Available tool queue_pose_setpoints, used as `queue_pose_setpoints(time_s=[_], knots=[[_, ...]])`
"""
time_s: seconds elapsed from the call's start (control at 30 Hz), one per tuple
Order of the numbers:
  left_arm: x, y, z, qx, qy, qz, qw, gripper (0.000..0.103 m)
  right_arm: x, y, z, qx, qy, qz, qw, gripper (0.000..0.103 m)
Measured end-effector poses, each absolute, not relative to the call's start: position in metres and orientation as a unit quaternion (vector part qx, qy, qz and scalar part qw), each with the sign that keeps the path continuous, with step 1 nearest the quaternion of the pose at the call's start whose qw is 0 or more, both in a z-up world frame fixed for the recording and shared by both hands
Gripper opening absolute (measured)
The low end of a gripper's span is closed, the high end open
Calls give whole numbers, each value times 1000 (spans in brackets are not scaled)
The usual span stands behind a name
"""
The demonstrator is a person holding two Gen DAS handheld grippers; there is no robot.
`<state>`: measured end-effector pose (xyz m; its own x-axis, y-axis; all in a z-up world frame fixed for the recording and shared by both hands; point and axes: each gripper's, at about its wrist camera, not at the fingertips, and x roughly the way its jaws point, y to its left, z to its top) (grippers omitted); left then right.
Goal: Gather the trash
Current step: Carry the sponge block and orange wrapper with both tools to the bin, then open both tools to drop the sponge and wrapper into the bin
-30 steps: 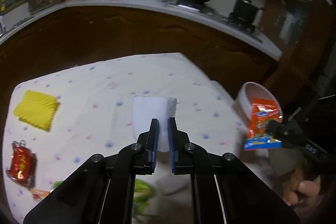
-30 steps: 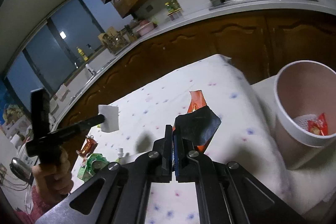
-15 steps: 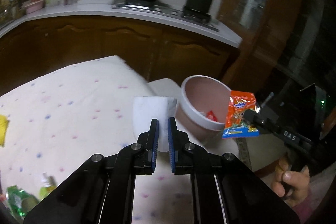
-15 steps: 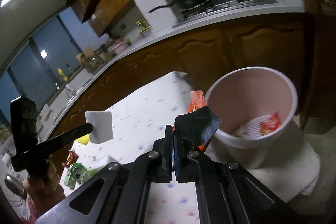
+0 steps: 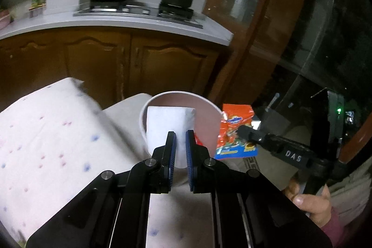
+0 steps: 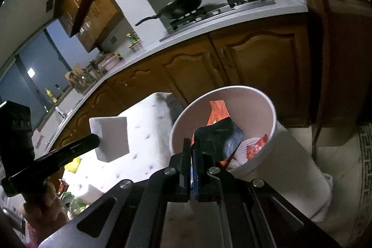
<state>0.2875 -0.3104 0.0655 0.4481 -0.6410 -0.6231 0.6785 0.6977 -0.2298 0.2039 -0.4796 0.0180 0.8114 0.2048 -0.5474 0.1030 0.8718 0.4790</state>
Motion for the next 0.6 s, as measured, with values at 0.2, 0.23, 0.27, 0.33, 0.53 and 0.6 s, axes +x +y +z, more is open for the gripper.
queue_pose_setpoints(time_s=[0.2, 0.23, 0.27, 0.33, 0.53, 0.6], knots=[[312, -348, 51, 27, 373, -397, 839, 8, 220, -498, 9, 250, 317, 20, 915, 1], [315, -352, 48, 26, 376, -398, 836, 8, 224, -500, 7, 251, 320, 21, 914, 1], [320, -358, 43, 25, 382, -398, 834, 8, 228, -501, 5, 249, 322, 20, 913, 1], [325, -364, 35, 26, 389, -399, 830, 8, 234, -504, 2, 248, 327, 20, 912, 1], [326, -377, 20, 43, 401, -398, 824, 12, 246, -510, -9, 255, 341, 26, 904, 7], [324, -376, 19, 49, 401, -391, 827, 19, 246, -513, -11, 259, 342, 24, 903, 9]])
